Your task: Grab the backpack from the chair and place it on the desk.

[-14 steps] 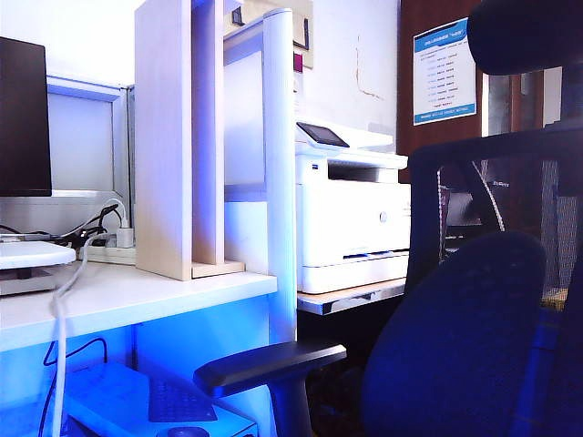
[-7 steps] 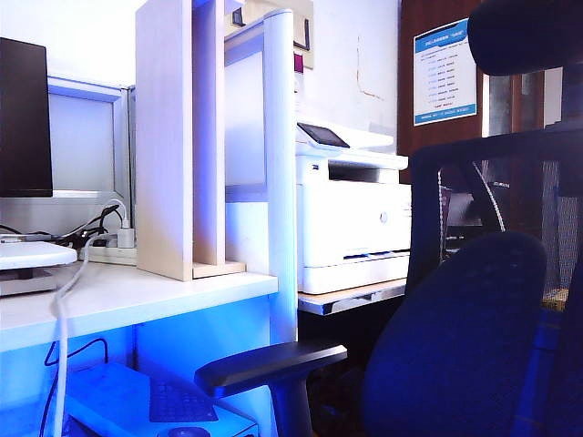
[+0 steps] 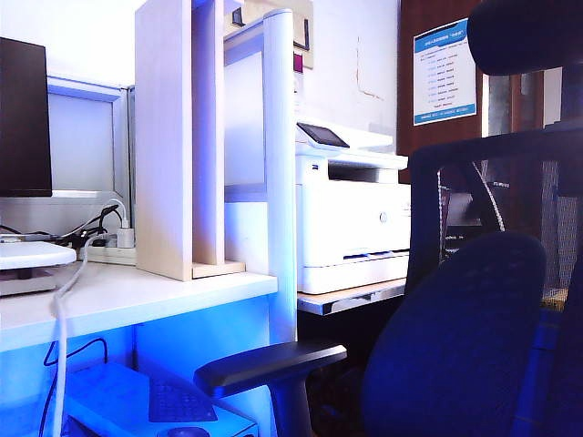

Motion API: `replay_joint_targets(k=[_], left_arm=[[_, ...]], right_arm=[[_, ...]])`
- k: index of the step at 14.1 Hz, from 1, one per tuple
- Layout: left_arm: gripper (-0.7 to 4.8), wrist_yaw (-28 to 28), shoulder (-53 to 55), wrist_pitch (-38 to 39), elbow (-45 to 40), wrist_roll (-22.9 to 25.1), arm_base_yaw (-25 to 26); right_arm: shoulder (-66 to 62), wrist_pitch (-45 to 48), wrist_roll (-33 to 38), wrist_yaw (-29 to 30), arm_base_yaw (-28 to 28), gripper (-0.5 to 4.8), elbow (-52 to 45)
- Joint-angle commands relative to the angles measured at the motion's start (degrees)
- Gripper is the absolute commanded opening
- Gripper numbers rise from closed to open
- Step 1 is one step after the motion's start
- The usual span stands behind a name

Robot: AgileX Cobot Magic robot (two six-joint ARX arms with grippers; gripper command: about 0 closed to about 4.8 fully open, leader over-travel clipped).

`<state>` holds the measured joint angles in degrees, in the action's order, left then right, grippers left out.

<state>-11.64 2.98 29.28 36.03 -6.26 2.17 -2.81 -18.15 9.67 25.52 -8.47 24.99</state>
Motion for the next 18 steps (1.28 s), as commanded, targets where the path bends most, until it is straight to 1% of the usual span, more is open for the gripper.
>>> replay_joint_targets(k=[1, 4, 5, 7, 9, 10, 12, 14, 18], left_arm=[[-0.06, 1.5, -0.1, -0.7, -4.2, -0.2, 0.0], [-0.06, 2.6, -0.1, -5.0, -10.3, -0.6, 0.0], [-0.06, 2.7, -0.1, -9.1, -15.2, -5.0, 0.0], [-0.06, 2.7, -0.1, -13.9, -19.6, -5.8, 0.0], [-0.06, 3.1, -0.1, -17.2, -22.8, -5.7, 0.0], [-0.06, 4.3, -0.1, -18.7, -25.0, -3.2, 0.0], [-0.06, 5.4, -0.1, -19.1, -27.7, 0.1, 0.0], [-0.06, 5.4, -0.1, -19.7, -30.3, 0.3, 0.0], [-0.06, 5.4, -0.1, -22.6, -35.6, 0.3, 0.0]], right_arm=[[0.0, -1.3, -1.2, -3.5, 0.0, -0.08, -1.8], [0.0, -1.2, -1.1, -6.0, 0.1, -0.08, -6.6], [0.0, 1.1, -1.0, -9.3, 0.3, -0.08, -11.6], [0.0, 5.2, -0.9, -10.4, 0.3, -0.08, -15.4], [0.0, 6.6, -0.9, -10.6, 0.3, -0.08, -17.9], [0.0, 6.7, -1.2, -10.6, 0.3, -0.08, -19.6], [0.0, 7.5, -2.1, -10.6, 0.3, -0.08, -22.5], [0.0, 8.6, -2.5, -10.6, 0.3, -0.08, -24.2], [0.0, 8.5, -5.4, -10.6, 0.3, -0.08, -24.3]])
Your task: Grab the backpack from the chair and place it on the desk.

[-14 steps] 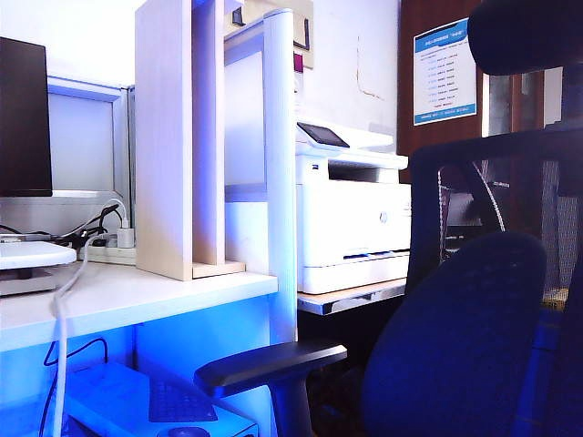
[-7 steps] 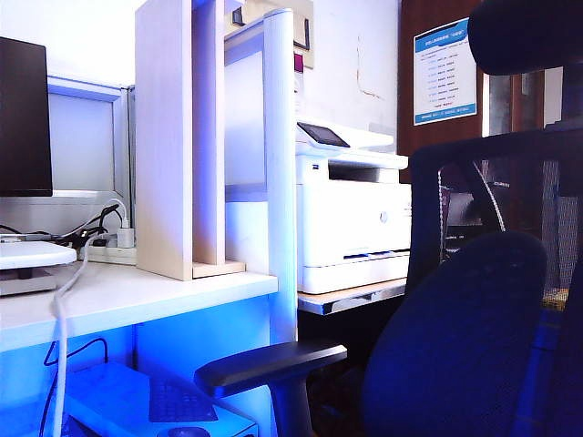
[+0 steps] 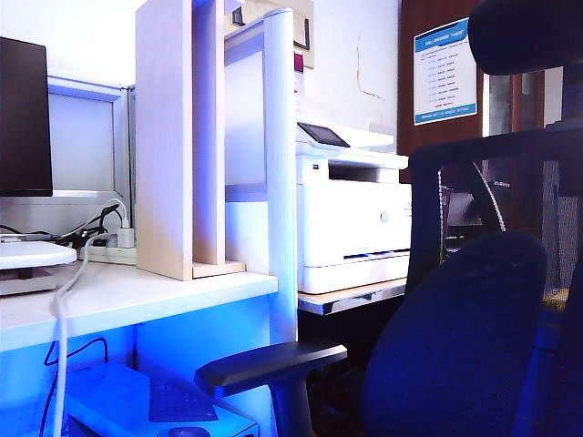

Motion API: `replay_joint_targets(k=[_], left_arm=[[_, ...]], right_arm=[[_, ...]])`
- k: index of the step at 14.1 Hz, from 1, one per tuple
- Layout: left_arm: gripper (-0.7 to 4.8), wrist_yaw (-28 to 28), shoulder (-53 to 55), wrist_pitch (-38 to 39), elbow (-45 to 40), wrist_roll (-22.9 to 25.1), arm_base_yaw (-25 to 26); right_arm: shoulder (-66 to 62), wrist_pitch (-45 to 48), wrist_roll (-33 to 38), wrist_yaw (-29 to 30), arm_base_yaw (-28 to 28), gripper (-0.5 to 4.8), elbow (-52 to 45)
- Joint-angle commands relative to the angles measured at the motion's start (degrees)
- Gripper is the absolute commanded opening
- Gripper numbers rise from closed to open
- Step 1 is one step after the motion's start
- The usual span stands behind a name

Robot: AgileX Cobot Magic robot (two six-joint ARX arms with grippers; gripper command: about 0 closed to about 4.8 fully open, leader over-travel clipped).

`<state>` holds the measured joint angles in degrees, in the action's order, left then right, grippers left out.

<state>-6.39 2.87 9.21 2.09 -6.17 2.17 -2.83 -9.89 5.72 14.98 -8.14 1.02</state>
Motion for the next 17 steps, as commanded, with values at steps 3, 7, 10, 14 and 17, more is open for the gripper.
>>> replay_joint_targets(k=[3, 7, 10, 14, 17], left_arm=[[-0.06, 0.2, 0.3, 1.1, -1.6, 0.2, 0.0], [-0.05, -0.1, 0.3, 0.8, -1.6, -0.7, 0.0], [-0.05, 0.0, 0.3, 0.8, -1.6, -1.8, 0.0], [-0.05, -0.1, 0.3, 0.8, -1.6, -1.8, 0.0], [-0.05, -0.1, 0.3, 0.8, -1.6, -1.8, 0.0]], right_arm=[[-0.1, -0.2, -1.7, 0.0, 0.0, -0.08, -0.3], [-0.4, -0.1, -1.0, 1.9, 0.0, -0.08, -0.3], [-0.4, -0.1, -0.8, 1.8, 0.0, -0.07, -0.3], [-0.4, -0.1, 5.8, 1.7, 0.0, -0.08, -0.3], [-0.4, -0.1, 6.6, 1.6, 4.0, -0.07, -0.3]])
